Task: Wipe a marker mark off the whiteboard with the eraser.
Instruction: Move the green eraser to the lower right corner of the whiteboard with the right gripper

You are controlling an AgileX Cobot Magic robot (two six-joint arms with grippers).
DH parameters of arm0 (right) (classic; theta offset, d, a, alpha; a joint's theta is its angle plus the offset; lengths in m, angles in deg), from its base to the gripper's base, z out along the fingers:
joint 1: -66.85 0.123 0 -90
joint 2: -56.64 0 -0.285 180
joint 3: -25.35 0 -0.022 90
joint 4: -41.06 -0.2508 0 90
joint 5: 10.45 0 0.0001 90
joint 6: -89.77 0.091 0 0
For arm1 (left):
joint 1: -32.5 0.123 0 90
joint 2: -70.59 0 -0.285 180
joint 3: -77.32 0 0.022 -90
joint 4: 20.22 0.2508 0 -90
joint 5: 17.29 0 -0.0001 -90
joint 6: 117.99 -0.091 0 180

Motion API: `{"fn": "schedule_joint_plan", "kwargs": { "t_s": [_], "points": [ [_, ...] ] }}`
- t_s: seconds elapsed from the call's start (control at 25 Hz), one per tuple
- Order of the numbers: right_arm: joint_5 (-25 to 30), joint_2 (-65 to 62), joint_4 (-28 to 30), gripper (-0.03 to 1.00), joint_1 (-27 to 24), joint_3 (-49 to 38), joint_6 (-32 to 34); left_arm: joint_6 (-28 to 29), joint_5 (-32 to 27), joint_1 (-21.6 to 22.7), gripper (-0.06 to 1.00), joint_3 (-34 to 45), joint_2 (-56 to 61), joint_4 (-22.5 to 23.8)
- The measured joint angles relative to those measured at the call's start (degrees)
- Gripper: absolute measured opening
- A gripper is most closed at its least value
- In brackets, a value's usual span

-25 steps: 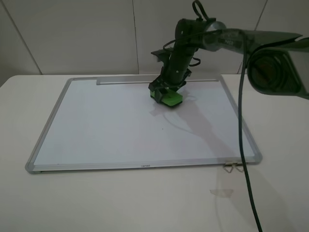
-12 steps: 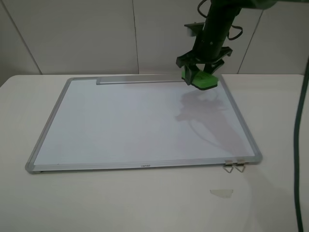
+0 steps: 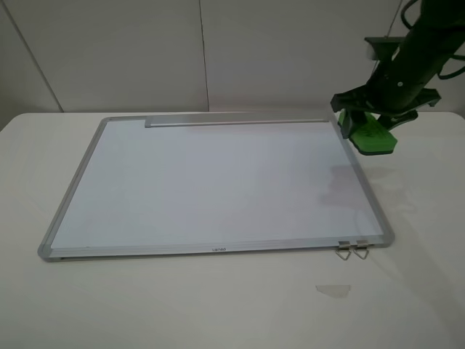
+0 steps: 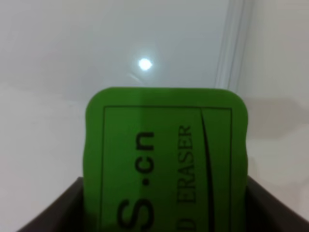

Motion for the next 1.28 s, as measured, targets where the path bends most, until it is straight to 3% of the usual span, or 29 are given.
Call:
{"fn": "schedule_joint_plan", "kwargs": {
  "t_s": [0.28, 0.4, 0.56, 0.96, 1.12, 1.28],
  "points": [
    [-12.58, -2.23, -2.05, 0.59, 0.00, -16.16, 4.02, 0.00, 0.00, 0.00, 0.68, 0.00, 0.00, 0.00],
    [-18.49, -2.23, -4.64, 0.59, 0.00, -20.08, 4.21, 0.00, 0.00, 0.00, 0.68, 0.00, 0.00, 0.00],
    [-22.24, -2.23, -5.26, 0.59, 0.00, -22.48, 4.21, 0.00, 0.00, 0.00, 0.68, 0.00, 0.00, 0.00],
    [-23.72, -2.27, -5.38, 0.60, 0.00, -23.59, 4.26, 0.00, 0.00, 0.00, 0.68, 0.00, 0.00, 0.00],
    [-22.42, -2.27, -5.44, 0.77, 0.00, -23.59, 4.26, 0.00, 0.00, 0.00, 0.68, 0.00, 0.00, 0.00],
    [-20.47, -2.27, -5.44, 0.82, 0.00, -23.59, 4.26, 0.00, 0.00, 0.00, 0.68, 0.00, 0.00, 0.00]
  ]
}}
